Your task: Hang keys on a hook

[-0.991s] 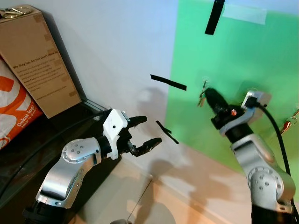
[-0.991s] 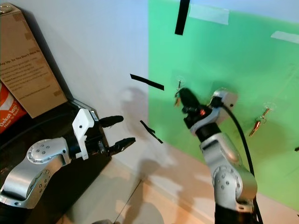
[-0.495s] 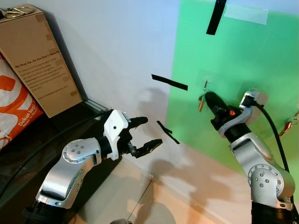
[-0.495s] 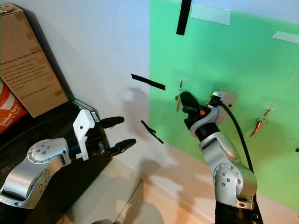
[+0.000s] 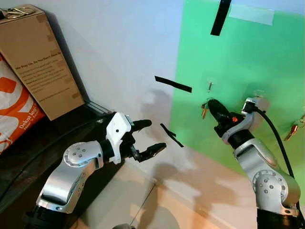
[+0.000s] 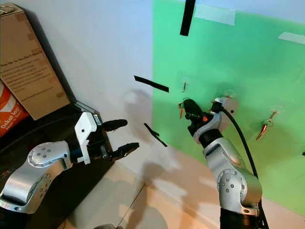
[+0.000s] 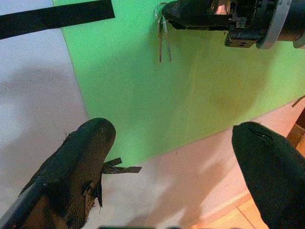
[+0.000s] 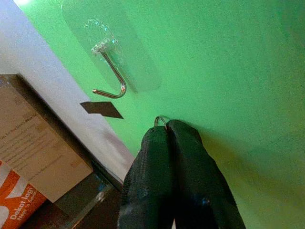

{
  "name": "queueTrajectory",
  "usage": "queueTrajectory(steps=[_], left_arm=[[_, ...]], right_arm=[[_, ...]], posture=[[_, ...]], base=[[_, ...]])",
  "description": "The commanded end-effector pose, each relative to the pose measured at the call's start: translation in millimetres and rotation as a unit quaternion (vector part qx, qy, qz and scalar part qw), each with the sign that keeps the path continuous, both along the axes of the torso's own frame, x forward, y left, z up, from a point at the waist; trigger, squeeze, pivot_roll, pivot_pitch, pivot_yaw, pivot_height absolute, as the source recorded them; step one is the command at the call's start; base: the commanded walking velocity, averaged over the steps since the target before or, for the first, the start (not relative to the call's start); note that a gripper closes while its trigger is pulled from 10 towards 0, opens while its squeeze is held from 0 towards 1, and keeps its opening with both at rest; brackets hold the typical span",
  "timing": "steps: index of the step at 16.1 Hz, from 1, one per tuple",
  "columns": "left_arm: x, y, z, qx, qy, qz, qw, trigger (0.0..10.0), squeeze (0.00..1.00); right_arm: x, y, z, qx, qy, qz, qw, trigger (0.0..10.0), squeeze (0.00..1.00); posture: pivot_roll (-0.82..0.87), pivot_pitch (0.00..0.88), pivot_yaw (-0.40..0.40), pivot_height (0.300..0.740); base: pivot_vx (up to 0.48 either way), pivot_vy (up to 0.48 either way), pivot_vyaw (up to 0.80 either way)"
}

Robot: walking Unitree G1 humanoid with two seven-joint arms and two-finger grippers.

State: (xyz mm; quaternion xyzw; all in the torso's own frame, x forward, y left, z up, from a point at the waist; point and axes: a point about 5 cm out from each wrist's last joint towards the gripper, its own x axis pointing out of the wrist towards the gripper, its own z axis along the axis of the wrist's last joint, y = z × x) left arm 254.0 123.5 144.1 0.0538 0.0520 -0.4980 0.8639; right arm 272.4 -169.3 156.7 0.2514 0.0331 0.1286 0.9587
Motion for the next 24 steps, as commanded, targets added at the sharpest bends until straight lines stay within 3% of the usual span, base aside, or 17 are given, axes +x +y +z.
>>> queueTrajectory(steps=[1, 4, 9, 17, 21, 24], left_arm=[[-1.2, -0.7, 3, 0.004, -0.004, -0.009, 1.0, 10.0, 0.0], [-1.1, -1.4, 3, 0.003, -0.002, -0.013, 1.0, 10.0, 0.0], [-0.5, -1.9, 3, 0.004, -0.003, -0.013, 1.0, 10.0, 0.0], [0.4, -2.8, 5, 0.003, -0.005, -0.017, 1.0, 10.0, 0.0], [0.9, -3.1, 5, 0.003, -0.005, -0.017, 1.0, 10.0, 0.0], [1.4, -3.2, 6, 0.003, -0.004, -0.017, 1.0, 10.0, 0.0]], right_arm=[[-3.7, 0.6, 8, 0.001, -0.029, 0.007, 1.0, 10.0, 0.0], [-9.4, 4.7, 20, 0.02, -0.066, 0.041, 0.997, 10.0, 0.0], [-9.1, 10.0, 25, 0.029, -0.084, 0.06, 0.994, 10.0, 0.0], [3.8, 3.7, 30, 0.025, -0.09, 0.012, 0.996, 10.0, 0.0], [8.3, 5.5, 26, -0.002, -0.073, 0.006, 0.997, 10.0, 0.0], [12.1, 3.7, 17, -0.057, -0.038, -0.009, 0.998, 10.0, 0.0]], posture=[[-0.02, 0.0, 0.074, 0.74], [-0.02, 0.0, 0.078, 0.74], [-0.02, 0.0, 0.079, 0.74], [-0.02, 0.0, 0.081, 0.74], [-0.01, 0.0, 0.081, 0.74], [-0.01, 0.0, 0.083, 0.74]], base=[[0.0, 0.0, 0.0], [0.0, 0.0, 0.0], [0.0, 0.0, 0.0], [0.0, 0.0, 0.0], [0.0, 0.0, 0.0], [0.0, 0.0, 0.0]])
